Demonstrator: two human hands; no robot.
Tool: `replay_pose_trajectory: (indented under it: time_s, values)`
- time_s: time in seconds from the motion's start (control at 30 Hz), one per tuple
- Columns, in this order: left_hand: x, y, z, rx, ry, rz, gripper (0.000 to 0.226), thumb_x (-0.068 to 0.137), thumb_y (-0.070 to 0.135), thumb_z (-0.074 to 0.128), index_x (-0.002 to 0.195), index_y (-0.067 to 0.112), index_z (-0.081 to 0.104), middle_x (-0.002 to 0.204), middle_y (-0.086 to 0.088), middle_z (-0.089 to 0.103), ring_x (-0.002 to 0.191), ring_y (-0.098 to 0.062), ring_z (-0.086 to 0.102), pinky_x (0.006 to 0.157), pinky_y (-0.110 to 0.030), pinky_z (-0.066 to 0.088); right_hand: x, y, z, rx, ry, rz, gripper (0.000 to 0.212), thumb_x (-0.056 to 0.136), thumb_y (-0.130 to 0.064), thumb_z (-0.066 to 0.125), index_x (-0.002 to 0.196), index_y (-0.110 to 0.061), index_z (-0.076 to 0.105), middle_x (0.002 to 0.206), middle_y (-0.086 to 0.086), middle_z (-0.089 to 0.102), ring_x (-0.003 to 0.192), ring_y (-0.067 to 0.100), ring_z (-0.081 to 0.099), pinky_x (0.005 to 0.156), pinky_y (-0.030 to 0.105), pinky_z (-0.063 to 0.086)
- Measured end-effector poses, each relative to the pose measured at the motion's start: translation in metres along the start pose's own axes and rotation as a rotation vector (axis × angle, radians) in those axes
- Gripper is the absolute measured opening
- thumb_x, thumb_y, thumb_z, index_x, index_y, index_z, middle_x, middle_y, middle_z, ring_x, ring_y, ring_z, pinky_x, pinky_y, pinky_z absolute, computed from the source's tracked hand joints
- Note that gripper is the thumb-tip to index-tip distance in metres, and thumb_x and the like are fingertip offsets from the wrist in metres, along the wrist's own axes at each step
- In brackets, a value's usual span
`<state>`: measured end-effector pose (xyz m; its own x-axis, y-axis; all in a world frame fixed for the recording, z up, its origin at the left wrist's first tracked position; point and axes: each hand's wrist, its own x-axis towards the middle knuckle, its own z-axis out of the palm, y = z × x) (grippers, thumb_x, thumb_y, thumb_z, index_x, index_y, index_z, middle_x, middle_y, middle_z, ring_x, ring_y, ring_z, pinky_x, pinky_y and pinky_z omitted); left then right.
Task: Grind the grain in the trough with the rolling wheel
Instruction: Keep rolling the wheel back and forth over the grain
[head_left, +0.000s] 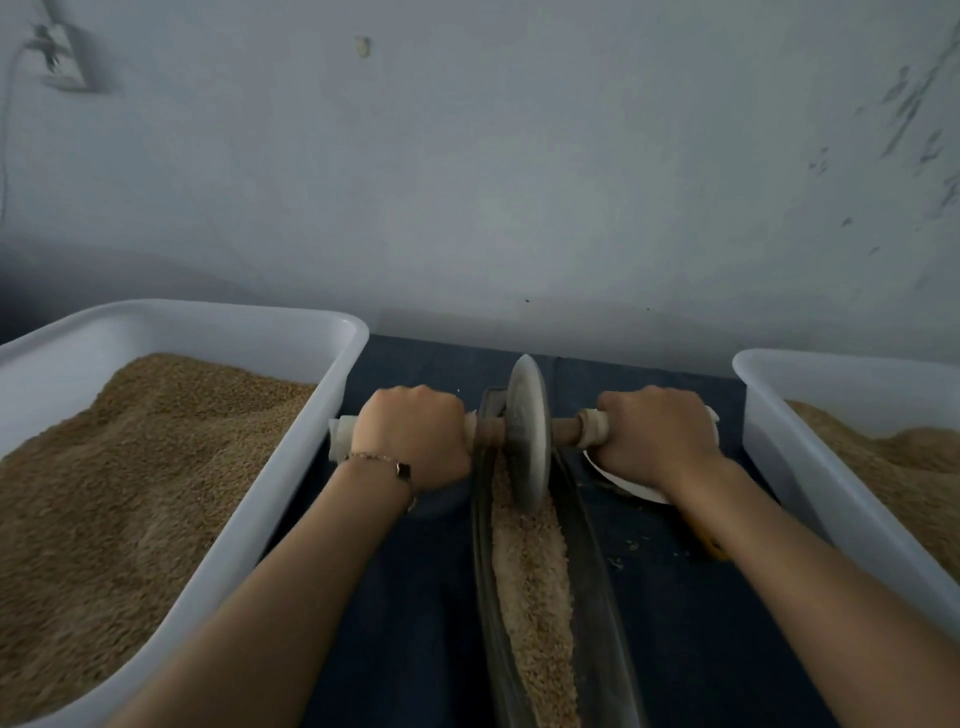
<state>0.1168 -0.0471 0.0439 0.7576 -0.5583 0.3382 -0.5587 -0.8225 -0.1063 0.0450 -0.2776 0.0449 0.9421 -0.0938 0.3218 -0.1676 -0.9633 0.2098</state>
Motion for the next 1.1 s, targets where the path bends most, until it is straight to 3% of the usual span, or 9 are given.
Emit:
replay_pose_trajectory:
  time_s: [0.23, 0.4, 0.53, 0.63, 0.73, 0.83, 0.9, 0.97, 1.1]
  values:
    - [0.009, 0.006, -0.011, 0.02, -0.111, -0.041, 0.029, 0.086, 0.037, 0.048, 0.061, 0.023, 0.043, 0.06, 0.005, 0.047, 0.05, -0.011, 0.04, 0.05, -0.025, 0.029, 0.011, 0.004, -0.003, 0.115, -0.156, -0.004, 0.022, 0.074, -0.042, 0.053, 0.06, -0.025, 0.05, 0.064, -0.007, 0.055, 0.061, 0.016, 0.054, 0.05, 0.027, 0.032]
    - [-0.027, 0.022, -0.02, 0.046, 0.009, 0.076, 0.014, 0.089, 0.035, 0.05, 0.085, 0.021, 0.05, 0.075, 0.006, 0.052, 0.066, -0.014, 0.051, 0.06, -0.027, 0.036, -0.053, -0.011, 0.014, 0.181, 0.217, 0.04, 0.026, 0.073, -0.027, 0.069, 0.065, -0.026, 0.045, 0.059, -0.009, 0.05, 0.049, 0.011, 0.036, 0.045, 0.022, 0.021]
    - [-0.086, 0.034, -0.03, -0.026, 0.077, 0.092, 0.027, 0.074, 0.027, 0.071, 0.095, 0.02, 0.056, 0.094, 0.001, 0.061, 0.082, -0.018, 0.058, 0.072, -0.033, 0.047, -0.11, -0.018, 0.015, 0.209, 0.37, -0.013, 0.047, 0.055, -0.015, 0.089, 0.094, -0.014, 0.063, 0.084, 0.004, 0.063, 0.071, 0.022, 0.06, 0.066, 0.038, 0.049]
    - [-0.116, 0.033, -0.041, -0.166, 0.126, 0.114, 0.05, 0.042, 0.022, 0.087, 0.087, 0.017, 0.065, 0.08, 0.001, 0.061, 0.064, -0.017, 0.059, 0.053, -0.031, 0.052, -0.14, -0.012, 0.004, 0.189, 0.436, -0.051, 0.075, 0.039, -0.015, 0.094, 0.105, -0.012, 0.058, 0.089, 0.009, 0.068, 0.078, 0.029, 0.066, 0.079, 0.042, 0.048]
    - [-0.122, 0.029, -0.044, -0.13, 0.052, 0.121, 0.055, 0.037, 0.03, 0.088, 0.087, 0.019, 0.067, 0.081, 0.0, 0.061, 0.064, -0.018, 0.059, 0.051, -0.032, 0.053, -0.147, -0.008, -0.014, 0.174, 0.465, -0.107, 0.066, 0.036, -0.013, 0.092, 0.096, -0.012, 0.065, 0.094, 0.011, 0.069, 0.092, 0.033, 0.064, 0.09, 0.044, 0.041]
    - [-0.106, 0.029, -0.049, -0.011, -0.143, 0.124, 0.026, 0.069, 0.04, 0.069, 0.086, 0.024, 0.059, 0.092, 0.003, 0.06, 0.092, -0.02, 0.058, 0.088, -0.037, 0.045, -0.132, -0.011, -0.029, 0.103, 0.363, -0.152, 0.041, 0.039, -0.017, 0.086, 0.075, -0.014, 0.068, 0.113, 0.01, 0.066, 0.114, 0.039, 0.054, 0.097, 0.057, 0.035]
    - [-0.088, 0.022, -0.038, -0.062, -0.223, 0.078, 0.012, 0.084, 0.039, 0.051, 0.086, 0.028, 0.047, 0.089, 0.01, 0.056, 0.083, -0.013, 0.054, 0.072, -0.027, 0.039, -0.113, -0.013, -0.033, 0.111, 0.238, -0.191, 0.035, 0.043, -0.019, 0.083, 0.072, -0.018, 0.063, 0.096, 0.0, 0.066, 0.098, 0.029, 0.061, 0.083, 0.038, 0.046]
    - [-0.07, 0.015, -0.026, -0.114, -0.263, 0.045, 0.015, 0.083, 0.041, 0.049, 0.077, 0.028, 0.044, 0.072, 0.011, 0.05, 0.063, -0.007, 0.047, 0.055, -0.024, 0.031, -0.087, -0.012, -0.035, 0.123, 0.013, -0.089, 0.024, 0.062, -0.029, 0.072, 0.078, -0.028, 0.054, 0.076, -0.012, 0.051, 0.077, 0.017, 0.055, 0.06, 0.02, 0.036]
    - [-0.036, 0.007, -0.014, -0.107, -0.207, 0.007, 0.02, 0.08, 0.042, 0.05, 0.068, 0.026, 0.05, 0.065, 0.009, 0.053, 0.055, -0.006, 0.047, 0.048, -0.023, 0.029, -0.037, 0.0, -0.023, 0.128, -0.256, 0.014, 0.008, 0.071, -0.035, 0.055, 0.077, -0.03, 0.057, 0.071, -0.01, 0.053, 0.066, 0.012, 0.049, 0.052, 0.028, 0.028]
